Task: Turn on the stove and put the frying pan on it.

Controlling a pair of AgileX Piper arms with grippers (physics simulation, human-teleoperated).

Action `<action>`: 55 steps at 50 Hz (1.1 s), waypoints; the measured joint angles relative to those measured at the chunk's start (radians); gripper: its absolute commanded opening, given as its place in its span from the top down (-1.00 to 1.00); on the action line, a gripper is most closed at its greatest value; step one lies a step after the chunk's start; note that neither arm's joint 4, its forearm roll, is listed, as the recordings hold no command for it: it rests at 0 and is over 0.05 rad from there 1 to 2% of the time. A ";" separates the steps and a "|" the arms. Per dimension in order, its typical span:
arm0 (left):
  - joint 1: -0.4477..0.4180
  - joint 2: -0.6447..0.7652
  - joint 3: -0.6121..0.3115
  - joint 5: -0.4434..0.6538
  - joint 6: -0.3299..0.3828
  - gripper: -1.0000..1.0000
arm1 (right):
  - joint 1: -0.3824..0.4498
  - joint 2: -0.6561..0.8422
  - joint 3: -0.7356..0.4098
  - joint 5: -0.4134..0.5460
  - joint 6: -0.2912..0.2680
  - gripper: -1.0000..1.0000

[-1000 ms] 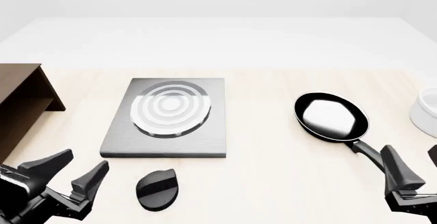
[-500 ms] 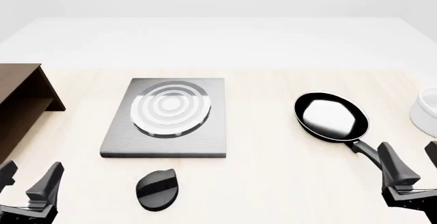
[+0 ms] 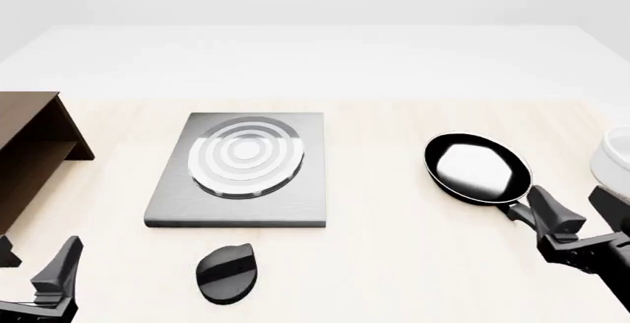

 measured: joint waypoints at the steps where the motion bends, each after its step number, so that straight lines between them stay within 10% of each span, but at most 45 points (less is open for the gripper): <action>1: 0.000 0.000 0.000 0.000 0.000 -1.00 | 0.001 0.011 -0.008 0.007 0.005 -1.00; 24: 0.006 -0.002 0.000 0.008 -0.013 -1.00 | -0.058 0.195 -0.143 0.132 0.023 -1.00; 55: 0.006 0.006 0.000 0.008 -0.019 -1.00 | -0.190 0.498 -0.188 0.040 -0.015 -1.00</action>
